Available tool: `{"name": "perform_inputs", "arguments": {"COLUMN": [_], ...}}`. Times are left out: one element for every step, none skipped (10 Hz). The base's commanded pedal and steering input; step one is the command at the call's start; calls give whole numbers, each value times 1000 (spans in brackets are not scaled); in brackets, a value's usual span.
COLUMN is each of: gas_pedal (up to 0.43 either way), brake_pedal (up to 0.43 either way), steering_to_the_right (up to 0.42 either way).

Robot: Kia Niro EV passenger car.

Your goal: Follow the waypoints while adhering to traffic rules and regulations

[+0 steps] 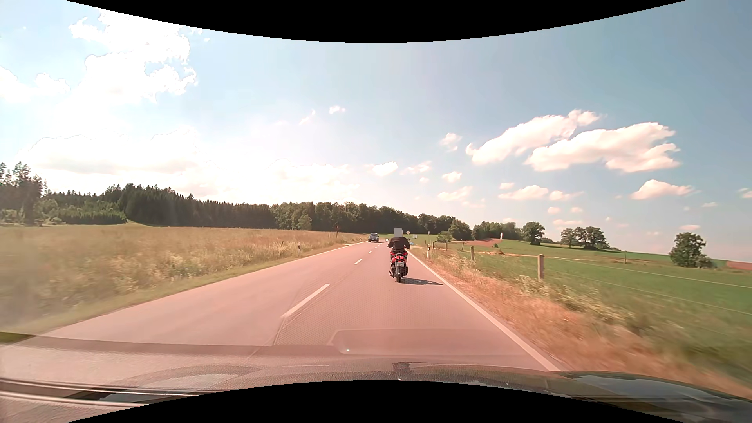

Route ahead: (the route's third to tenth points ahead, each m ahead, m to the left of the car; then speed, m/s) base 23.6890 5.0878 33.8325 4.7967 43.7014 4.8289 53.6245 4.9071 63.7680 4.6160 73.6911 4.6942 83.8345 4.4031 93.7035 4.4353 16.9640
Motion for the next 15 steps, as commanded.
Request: {"name": "perform_inputs", "arguments": {"gas_pedal": [260, 268, 287, 287, 287, 287, 287, 287, 287, 287, 287, 287, 280, 268, 260], "brake_pedal": [6, 6, 6, 6, 6, 6, 12, 6, 12, 6, 6, 6, 6, 6, 6], "steering_to_the_right": [-2, -2, -2, -2, -2, -2, -2, -2, -2, -2, -2, -2, -2, -2, -1]}}
